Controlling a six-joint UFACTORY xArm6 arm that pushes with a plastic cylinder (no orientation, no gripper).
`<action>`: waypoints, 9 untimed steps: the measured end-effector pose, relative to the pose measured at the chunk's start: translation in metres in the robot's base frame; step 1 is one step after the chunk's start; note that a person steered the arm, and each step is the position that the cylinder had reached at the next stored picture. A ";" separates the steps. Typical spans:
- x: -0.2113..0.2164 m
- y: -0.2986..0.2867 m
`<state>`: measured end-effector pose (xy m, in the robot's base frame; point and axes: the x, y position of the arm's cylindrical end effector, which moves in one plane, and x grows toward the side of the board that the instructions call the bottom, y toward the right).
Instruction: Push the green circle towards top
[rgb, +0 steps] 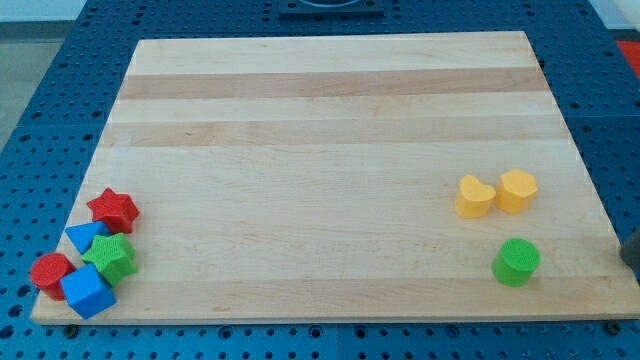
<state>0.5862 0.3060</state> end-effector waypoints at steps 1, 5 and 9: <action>0.023 -0.038; -0.055 -0.091; -0.010 -0.149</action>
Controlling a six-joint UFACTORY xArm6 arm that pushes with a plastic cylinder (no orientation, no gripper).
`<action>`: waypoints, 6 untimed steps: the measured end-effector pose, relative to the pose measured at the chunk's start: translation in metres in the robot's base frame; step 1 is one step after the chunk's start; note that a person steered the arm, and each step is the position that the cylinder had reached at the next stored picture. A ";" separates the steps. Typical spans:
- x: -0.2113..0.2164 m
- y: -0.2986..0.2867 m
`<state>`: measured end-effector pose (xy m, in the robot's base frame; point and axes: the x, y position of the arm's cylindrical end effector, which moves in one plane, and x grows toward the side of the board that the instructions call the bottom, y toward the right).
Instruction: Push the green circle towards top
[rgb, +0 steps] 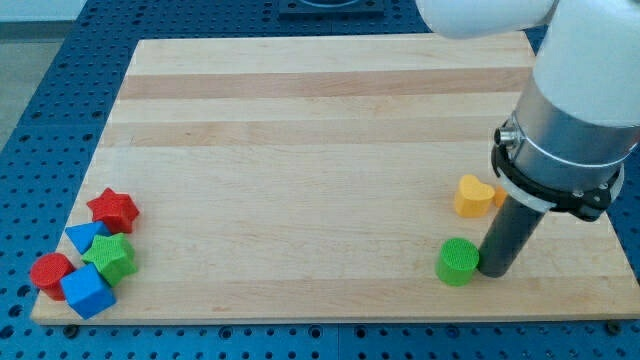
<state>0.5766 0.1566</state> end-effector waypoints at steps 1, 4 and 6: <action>0.000 0.000; -0.009 -0.063; 0.023 -0.062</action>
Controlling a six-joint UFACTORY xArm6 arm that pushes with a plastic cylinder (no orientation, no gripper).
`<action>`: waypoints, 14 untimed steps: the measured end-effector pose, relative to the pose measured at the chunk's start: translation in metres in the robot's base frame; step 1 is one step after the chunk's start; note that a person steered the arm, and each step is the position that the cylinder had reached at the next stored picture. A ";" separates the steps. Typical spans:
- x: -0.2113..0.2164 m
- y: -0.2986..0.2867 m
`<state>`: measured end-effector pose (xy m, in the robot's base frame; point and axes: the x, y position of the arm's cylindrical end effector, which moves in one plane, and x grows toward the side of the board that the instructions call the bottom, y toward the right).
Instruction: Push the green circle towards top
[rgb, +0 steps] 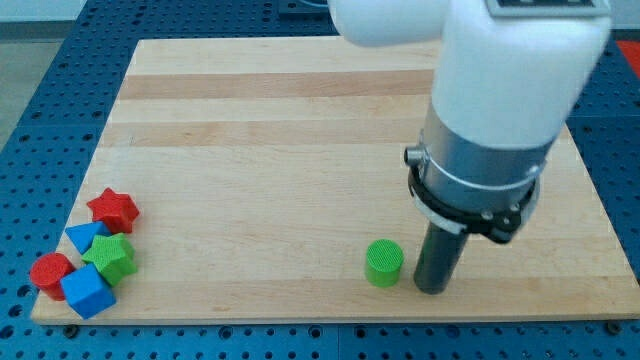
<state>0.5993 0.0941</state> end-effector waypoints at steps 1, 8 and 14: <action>-0.018 -0.021; -0.091 -0.077; -0.063 -0.107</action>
<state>0.5367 -0.0127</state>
